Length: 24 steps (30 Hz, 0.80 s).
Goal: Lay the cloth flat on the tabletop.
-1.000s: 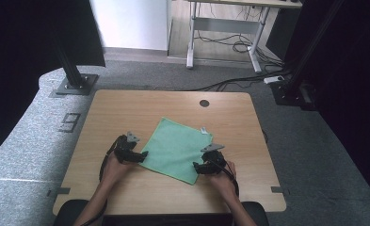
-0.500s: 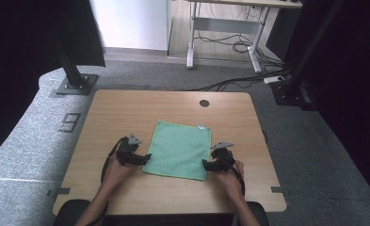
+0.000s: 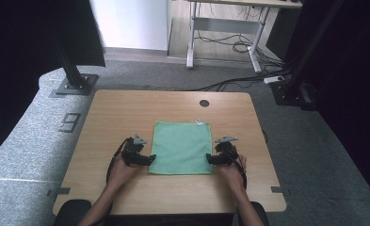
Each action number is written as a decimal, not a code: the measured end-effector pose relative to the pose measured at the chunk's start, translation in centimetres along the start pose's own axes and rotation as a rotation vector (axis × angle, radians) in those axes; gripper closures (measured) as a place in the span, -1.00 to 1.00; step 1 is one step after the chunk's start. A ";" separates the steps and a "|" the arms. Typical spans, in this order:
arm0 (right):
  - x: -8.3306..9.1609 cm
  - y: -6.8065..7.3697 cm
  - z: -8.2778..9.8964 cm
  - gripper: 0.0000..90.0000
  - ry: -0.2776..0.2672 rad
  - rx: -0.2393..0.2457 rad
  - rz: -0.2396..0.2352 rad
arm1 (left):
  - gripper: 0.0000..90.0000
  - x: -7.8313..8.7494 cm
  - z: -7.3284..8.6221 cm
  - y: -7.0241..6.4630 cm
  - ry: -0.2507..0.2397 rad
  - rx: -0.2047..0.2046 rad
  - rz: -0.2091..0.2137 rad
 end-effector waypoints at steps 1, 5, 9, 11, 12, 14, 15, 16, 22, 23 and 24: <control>-0.1 0.1 -0.1 -0.52 -0.001 0.006 0.000 | -0.66 0.1 0.1 0.1 0.000 0.006 -0.003; -0.5 0.5 -0.5 -0.51 -0.001 0.021 -0.006 | -0.66 0.4 0.4 0.6 0.008 0.018 -0.021; -0.9 1.1 -0.8 -0.49 0.001 0.029 -0.030 | -0.66 0.6 0.7 1.0 0.015 0.026 -0.040; -0.9 1.3 -0.8 -0.49 0.002 0.030 -0.037 | -0.66 0.7 0.8 1.2 0.016 0.030 -0.046; -1.0 1.3 -0.9 -0.49 0.000 0.034 -0.040 | -0.66 0.7 0.8 1.3 0.015 0.033 -0.050; -1.0 1.3 -0.9 -0.49 -0.001 0.032 -0.052 | -0.66 0.8 0.9 1.5 0.014 0.037 -0.047; -1.0 1.3 -0.8 -0.48 -0.002 0.027 -0.057 | -0.66 0.7 1.0 1.5 0.010 0.040 -0.045; -1.0 1.3 -0.8 -0.47 -0.002 0.017 -0.067 | -0.66 0.7 1.0 1.5 0.008 0.041 -0.043; -1.0 1.1 -0.7 -0.46 -0.002 0.017 -0.083 | -0.66 0.8 0.9 1.4 0.007 0.024 -0.052; -0.9 1.2 -0.7 -0.45 0.002 0.030 -0.092 | -0.66 0.8 0.8 1.4 -0.005 0.025 -0.047; -0.9 1.2 -0.7 -0.45 0.002 0.030 -0.092 | -0.66 0.8 0.8 1.4 -0.005 0.025 -0.047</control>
Point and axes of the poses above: each handheld gripper's, and its own axes: x roughly backward along the jaws, z roughly out of its underside, y roughly to its left, the point moved 1 cm from there along -x, roughly forward along the jaws, and after that the axes turned 10 degrees about -x, right-handed, at the moved point
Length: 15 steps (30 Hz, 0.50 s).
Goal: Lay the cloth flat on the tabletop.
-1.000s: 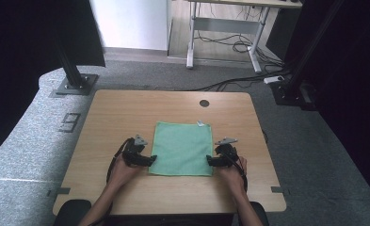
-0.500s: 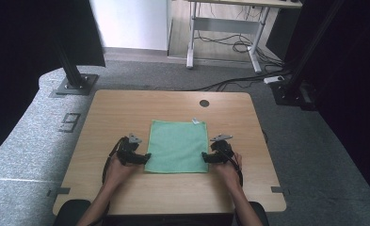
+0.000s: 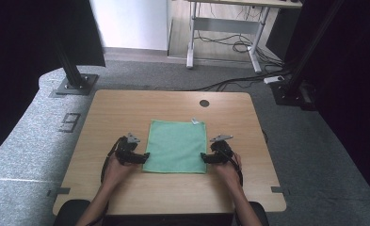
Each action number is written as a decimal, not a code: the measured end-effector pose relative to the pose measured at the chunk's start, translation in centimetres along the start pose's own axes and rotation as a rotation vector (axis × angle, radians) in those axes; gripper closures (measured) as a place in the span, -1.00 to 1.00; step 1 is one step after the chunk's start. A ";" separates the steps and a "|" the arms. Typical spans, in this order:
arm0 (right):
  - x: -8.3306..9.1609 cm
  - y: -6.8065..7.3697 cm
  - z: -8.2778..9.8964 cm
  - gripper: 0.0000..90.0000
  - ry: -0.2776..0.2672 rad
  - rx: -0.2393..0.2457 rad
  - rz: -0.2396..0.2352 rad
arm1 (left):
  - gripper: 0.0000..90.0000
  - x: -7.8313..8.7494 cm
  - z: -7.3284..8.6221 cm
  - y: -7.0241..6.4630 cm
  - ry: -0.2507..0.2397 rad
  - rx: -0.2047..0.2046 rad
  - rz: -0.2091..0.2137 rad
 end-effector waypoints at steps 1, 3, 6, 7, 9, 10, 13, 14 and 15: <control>0.1 0.1 0.0 -0.45 0.000 0.009 -0.003 | -0.66 0.1 0.0 0.0 -0.007 0.005 0.009; 0.3 0.2 0.0 -0.46 -0.003 0.015 -0.022 | -0.66 0.4 -0.2 0.1 -0.020 0.006 0.024; 0.7 0.4 0.0 -0.49 -0.008 0.021 -0.035 | -0.67 0.9 -0.2 0.1 -0.026 -0.005 0.037; 0.9 0.4 0.0 -0.52 -0.010 0.022 -0.034 | -0.68 1.1 -0.1 0.1 -0.033 -0.005 0.045; 1.5 0.2 0.1 -0.59 -0.015 0.019 -0.035 | -0.68 1.6 -0.1 0.2 -0.045 -0.004 0.062; 1.5 0.2 0.1 -0.59 -0.015 0.019 -0.035 | -0.68 1.8 0.0 0.2 -0.051 -0.002 0.065; 2.1 -0.1 0.3 -0.65 -0.016 0.018 -0.039 | -0.68 2.4 0.2 0.3 -0.056 -0.005 0.085; 2.3 -0.3 0.3 -0.68 -0.016 0.015 -0.040 | -0.68 2.5 0.4 0.4 -0.053 -0.007 0.085; 2.5 -0.4 0.4 -0.70 -0.017 0.010 -0.040 | -0.69 2.6 0.5 0.4 -0.048 -0.005 0.086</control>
Point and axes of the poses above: each handheld gripper's, and its own axes: x roughly backward along the jaws, z roughly out of its underside, y roughly to its left, the point moved 1 cm from there along -x, roughly forward along the jaws, and after that the axes turned 10 degrees about -x, right-handed, at the moved point
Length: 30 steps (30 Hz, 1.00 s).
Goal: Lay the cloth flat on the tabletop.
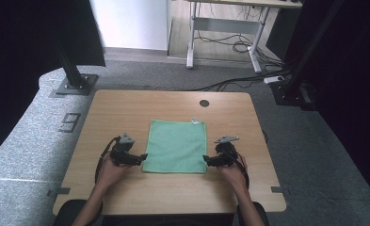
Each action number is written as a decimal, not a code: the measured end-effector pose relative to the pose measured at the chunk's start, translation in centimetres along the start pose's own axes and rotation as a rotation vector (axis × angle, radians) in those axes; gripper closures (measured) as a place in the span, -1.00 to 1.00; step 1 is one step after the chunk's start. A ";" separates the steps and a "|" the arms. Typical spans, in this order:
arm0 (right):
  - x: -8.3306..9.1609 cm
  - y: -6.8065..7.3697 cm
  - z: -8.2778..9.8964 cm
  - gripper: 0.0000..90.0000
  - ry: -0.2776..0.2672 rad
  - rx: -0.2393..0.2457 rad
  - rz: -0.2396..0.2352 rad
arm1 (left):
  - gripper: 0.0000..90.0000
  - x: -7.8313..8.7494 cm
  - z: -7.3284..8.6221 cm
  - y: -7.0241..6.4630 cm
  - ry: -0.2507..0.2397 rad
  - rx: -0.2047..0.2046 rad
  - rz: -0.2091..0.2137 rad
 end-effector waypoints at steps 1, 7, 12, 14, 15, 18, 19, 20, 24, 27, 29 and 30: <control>0.2 -0.1 0.1 -0.70 -0.001 -0.007 -0.005 | -0.69 0.1 0.1 0.0 0.004 0.000 -0.003; 0.8 -0.8 1.0 -0.98 0.010 -0.034 0.002 | -0.73 1.1 1.0 0.1 0.012 -0.004 -0.012; 1.4 -1.1 1.9 -1.00 0.004 -0.027 0.021 | -0.79 1.6 2.2 0.2 0.034 -0.009 -0.027; 1.5 -1.1 2.1 -1.00 0.001 -0.027 0.024 | -0.81 1.7 2.8 0.3 0.050 -0.016 -0.037; 1.6 -1.2 2.4 -1.00 -0.003 -0.026 0.027 | -0.83 1.6 2.9 0.4 0.057 -0.017 -0.040; 1.6 -1.3 2.9 -1.00 -0.003 -0.030 0.026 | -0.89 1.2 3.2 0.5 0.077 -0.017 -0.044; 1.6 -1.4 3.1 -1.00 0.000 -0.034 0.022 | -0.91 1.1 3.2 0.5 0.081 -0.016 -0.042; 1.5 -1.4 3.2 -1.00 0.001 -0.034 0.021 | -0.92 0.8 3.4 0.6 0.091 -0.016 -0.041; 1.1 -1.6 3.6 -1.00 0.002 -0.038 0.025 | -0.98 0.6 3.5 0.7 0.094 -0.011 -0.039; 0.8 -1.8 3.8 -1.00 0.003 -0.035 0.031 | -1.00 0.4 3.6 0.7 0.077 -0.013 -0.043; 0.7 -1.9 3.9 -1.00 -0.005 -0.030 0.036 | -1.00 0.3 3.7 0.7 0.062 -0.018 -0.043; 0.7 -1.9 3.9 -1.00 -0.008 -0.028 0.039 | -1.00 0.3 3.7 0.7 0.061 -0.018 -0.042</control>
Point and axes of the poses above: each handheld gripper's, and its own axes: x roughly backward along the jaws, z roughly out of its underside, y roughly to its left, the point moved 1 cm from there along -x, roughly forward along the jaws, and after that the axes turned 10 degrees about -x, right-handed, at the moved point
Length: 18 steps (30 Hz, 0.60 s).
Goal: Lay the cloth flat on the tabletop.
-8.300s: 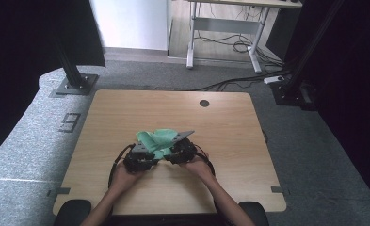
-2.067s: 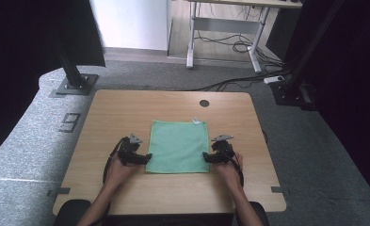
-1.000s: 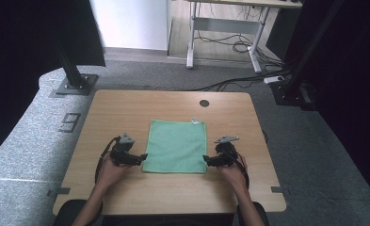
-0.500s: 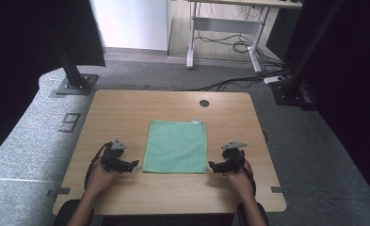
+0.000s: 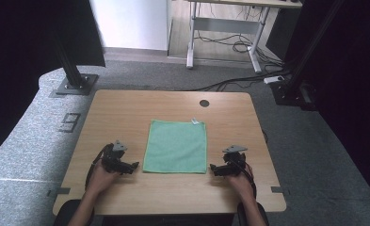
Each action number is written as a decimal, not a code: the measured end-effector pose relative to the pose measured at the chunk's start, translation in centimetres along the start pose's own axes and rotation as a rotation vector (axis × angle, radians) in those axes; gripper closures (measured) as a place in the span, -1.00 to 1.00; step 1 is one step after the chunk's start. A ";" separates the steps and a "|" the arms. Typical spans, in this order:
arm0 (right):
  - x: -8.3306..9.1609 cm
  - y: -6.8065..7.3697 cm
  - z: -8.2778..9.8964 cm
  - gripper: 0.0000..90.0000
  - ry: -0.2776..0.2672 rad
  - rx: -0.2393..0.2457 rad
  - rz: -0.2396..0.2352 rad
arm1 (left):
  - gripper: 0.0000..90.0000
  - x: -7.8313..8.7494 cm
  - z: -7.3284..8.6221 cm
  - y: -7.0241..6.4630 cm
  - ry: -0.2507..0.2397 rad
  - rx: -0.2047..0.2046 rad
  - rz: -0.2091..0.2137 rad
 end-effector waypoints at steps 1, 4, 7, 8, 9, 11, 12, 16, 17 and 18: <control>0.0 0.0 0.0 -1.00 -0.006 0.001 0.003 | -1.00 0.0 0.0 0.0 0.000 -0.001 0.001; -0.3 0.1 0.1 -1.00 -0.030 0.002 0.002 | -1.00 0.0 0.0 0.0 0.000 -0.003 0.004; -0.3 0.1 0.1 -1.00 -0.030 0.003 0.002 | -1.00 0.0 0.0 0.0 -0.001 -0.003 0.004; -0.3 0.1 0.1 -1.00 -0.030 0.002 0.003 | -1.00 0.0 0.0 0.0 -0.001 -0.003 0.004; -0.3 0.1 0.1 -1.00 -0.031 0.000 0.005 | -1.00 -0.1 -0.1 0.0 -0.001 -0.003 0.004; -0.3 0.1 0.1 -1.00 -0.030 -0.001 0.008 | -1.00 -0.1 -0.1 0.0 -0.001 -0.002 0.004; -0.3 0.1 0.1 -1.00 -0.030 -0.001 0.008 | -1.00 -0.1 -0.1 0.0 -0.001 -0.002 0.004; -0.4 0.1 0.1 -1.00 -0.031 -0.003 0.010 | -1.00 -0.1 -0.1 0.0 -0.001 -0.002 0.003; -0.4 0.1 0.1 -1.00 -0.031 -0.003 0.009 | -1.00 -0.1 -0.1 0.0 -0.001 -0.002 0.003; -0.4 0.1 0.1 -1.00 -0.031 -0.002 0.010 | -1.00 -0.1 -0.1 0.0 0.000 -0.002 0.004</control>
Point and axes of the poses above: each handheld gripper's, and its own axes: x roughly backward along the jaws, z roughly out of its underside, y roughly to its left, the point moved 1 cm from there along -x, roughly forward along the jaws, and after that the axes turned 10 degrees about -x, right-handed, at the moved point
